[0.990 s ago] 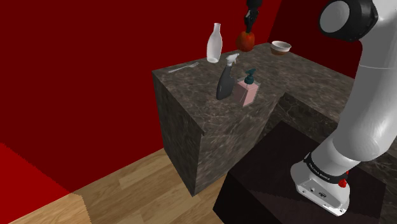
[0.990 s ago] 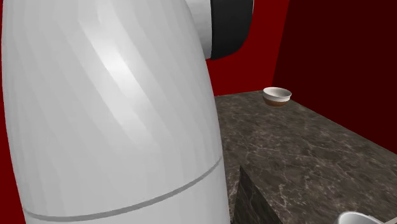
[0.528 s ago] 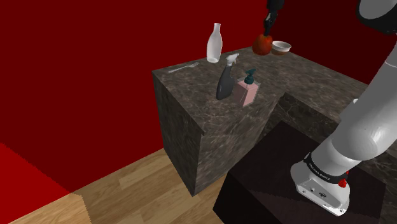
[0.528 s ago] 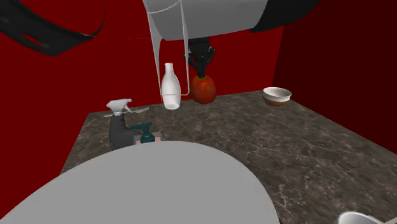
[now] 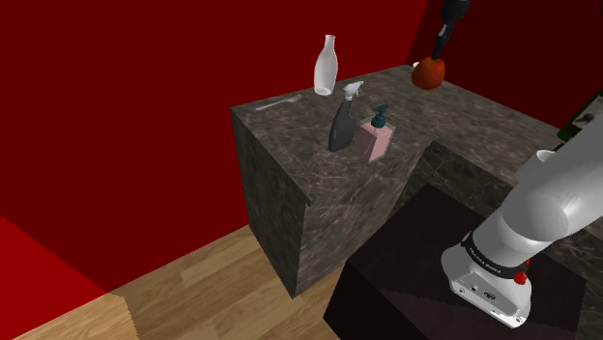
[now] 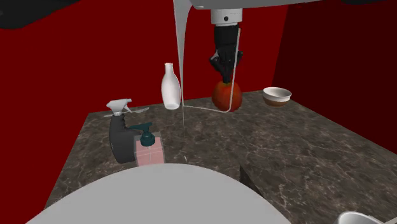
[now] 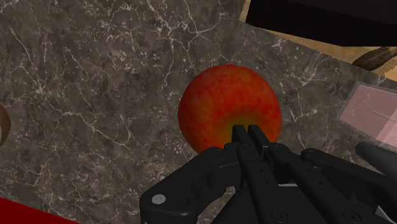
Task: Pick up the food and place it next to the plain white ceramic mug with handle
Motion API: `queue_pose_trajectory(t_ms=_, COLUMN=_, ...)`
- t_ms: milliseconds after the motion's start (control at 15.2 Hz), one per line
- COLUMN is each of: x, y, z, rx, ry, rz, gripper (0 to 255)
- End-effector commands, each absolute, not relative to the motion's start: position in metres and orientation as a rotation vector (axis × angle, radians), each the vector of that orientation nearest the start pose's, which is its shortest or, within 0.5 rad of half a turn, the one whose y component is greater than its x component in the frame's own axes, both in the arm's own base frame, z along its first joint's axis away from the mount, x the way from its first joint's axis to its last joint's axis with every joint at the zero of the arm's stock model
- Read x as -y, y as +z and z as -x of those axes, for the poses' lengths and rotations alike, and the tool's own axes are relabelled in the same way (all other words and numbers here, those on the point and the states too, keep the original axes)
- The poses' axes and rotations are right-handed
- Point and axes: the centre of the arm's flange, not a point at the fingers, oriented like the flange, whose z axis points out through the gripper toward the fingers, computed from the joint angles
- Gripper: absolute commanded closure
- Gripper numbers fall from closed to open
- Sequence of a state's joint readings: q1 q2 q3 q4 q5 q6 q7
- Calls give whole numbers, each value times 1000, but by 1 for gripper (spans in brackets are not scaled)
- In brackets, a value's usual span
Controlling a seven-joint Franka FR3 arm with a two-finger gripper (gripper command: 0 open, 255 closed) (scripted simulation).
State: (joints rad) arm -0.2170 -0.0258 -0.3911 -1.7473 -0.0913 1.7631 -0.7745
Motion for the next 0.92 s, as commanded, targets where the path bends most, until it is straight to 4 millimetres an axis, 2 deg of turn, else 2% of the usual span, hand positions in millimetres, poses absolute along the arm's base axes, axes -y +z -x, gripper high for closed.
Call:
queue_pose_trajectory(t_ms=0, x=340, y=572, z=-432, rx=296, ry=33, rz=3215, gripper=255)
queue_pose_trajectory(t_ms=858, x=425, y=572, z=-283, rx=296, ry=33, rz=3215, gripper=255)
